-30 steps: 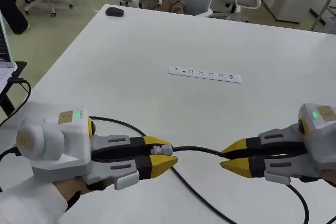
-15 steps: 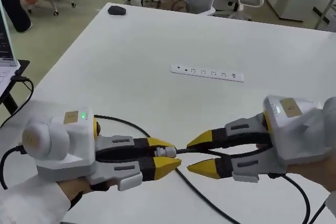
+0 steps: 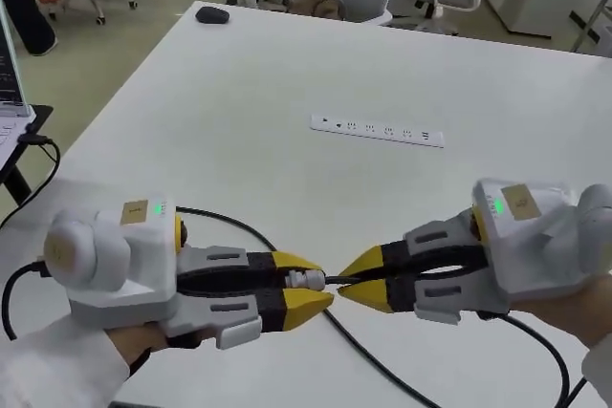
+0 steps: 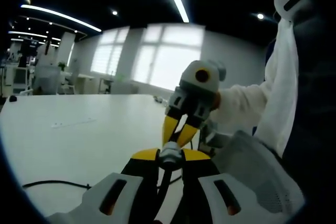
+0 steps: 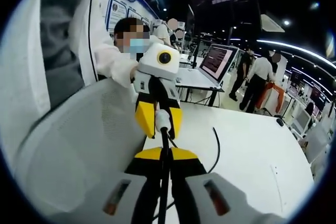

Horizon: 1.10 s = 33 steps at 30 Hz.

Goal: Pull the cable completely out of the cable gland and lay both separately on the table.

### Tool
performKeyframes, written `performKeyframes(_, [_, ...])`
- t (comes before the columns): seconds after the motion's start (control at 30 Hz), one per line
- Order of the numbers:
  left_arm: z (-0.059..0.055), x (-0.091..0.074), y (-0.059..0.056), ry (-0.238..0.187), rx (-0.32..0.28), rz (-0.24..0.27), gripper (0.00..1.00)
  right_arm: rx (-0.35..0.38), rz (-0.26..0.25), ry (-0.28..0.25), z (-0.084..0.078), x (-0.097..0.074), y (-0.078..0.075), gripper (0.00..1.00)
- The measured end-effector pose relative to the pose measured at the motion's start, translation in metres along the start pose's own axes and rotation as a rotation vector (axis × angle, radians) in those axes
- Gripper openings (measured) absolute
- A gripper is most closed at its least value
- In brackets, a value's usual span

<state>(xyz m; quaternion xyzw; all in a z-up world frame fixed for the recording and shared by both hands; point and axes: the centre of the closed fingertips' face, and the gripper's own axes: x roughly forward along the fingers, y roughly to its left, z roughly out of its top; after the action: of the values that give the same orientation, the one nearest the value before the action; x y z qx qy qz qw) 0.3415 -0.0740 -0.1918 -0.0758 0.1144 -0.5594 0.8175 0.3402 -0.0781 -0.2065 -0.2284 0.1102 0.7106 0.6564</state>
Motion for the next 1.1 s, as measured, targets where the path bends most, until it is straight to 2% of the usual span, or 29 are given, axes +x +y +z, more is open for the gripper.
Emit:
performKeyframes(0.23, [0.004, -0.004, 0.006, -0.02, -0.01, 0.021, 0.17, 0.026, -0.038, -0.002, -0.009, -0.015, -0.009, 0.02])
performKeyframes(0.6, [0.007, -0.006, 0.01, -0.036, -0.019, 0.038, 0.17, 0.076, -0.077, 0.015, -0.029, -0.031, -0.013, 0.02])
performKeyframes(0.9, [0.006, -0.006, 0.011, -0.03, -0.01, 0.043, 0.17, 0.097, -0.078, 0.023, -0.03, -0.029, -0.012, 0.03])
performKeyframes(1.03, [0.007, -0.007, 0.013, -0.037, -0.008, 0.054, 0.17, 0.096, -0.092, 0.033, -0.025, -0.03, -0.015, 0.04])
performKeyframes(1.1, [0.008, -0.007, 0.013, -0.04, -0.006, 0.054, 0.17, 0.098, -0.092, 0.018, -0.017, -0.029, -0.015, 0.06])
